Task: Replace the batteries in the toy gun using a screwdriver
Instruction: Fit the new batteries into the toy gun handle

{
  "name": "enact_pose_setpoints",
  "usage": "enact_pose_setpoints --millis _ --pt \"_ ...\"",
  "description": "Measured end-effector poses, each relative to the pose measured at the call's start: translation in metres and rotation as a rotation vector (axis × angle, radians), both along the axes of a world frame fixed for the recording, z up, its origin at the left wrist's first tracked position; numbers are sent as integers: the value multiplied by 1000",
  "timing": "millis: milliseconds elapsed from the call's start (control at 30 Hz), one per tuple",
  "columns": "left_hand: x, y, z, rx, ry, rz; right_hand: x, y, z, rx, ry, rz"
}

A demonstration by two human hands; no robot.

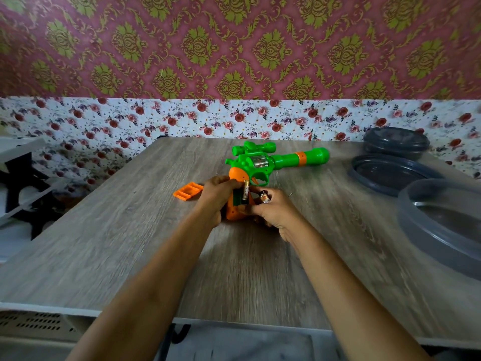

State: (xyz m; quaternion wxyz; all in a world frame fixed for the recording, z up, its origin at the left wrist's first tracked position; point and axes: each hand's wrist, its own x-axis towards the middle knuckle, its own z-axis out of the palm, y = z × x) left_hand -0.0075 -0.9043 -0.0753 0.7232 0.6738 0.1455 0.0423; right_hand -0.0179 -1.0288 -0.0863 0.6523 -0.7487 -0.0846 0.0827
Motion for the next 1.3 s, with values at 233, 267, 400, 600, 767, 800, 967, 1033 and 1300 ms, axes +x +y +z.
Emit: enact_pose_setpoints --millis 233,267,400,600,767,800,967,1033,1300 --pt "-3 9 -1 629 -425 -57 5 4 -4 49 62 -29" --pt "-2 10 -3 754 -489 -84 6 3 -4 57 56 -30" --pt "-1 13 -7 983 -592 -128 4 1 -4 79 37 -36" --pt "2 16 -11 984 -541 -134 5 3 -8 130 18 -62" --pt "2 18 -12 1038 -557 -166 6 5 -8 78 22 -74" --pt "2 18 -12 1073 -568 -179 6 4 -8 82 22 -71" --pt "-5 22 -9 1200 -551 -278 0 2 -3 69 12 -85" --pt "-7 23 -11 1189 -551 -270 -2 2 0 60 14 -85" --pt "-5 23 -15 457 -235 -85 -7 -1 3 39 30 -57"
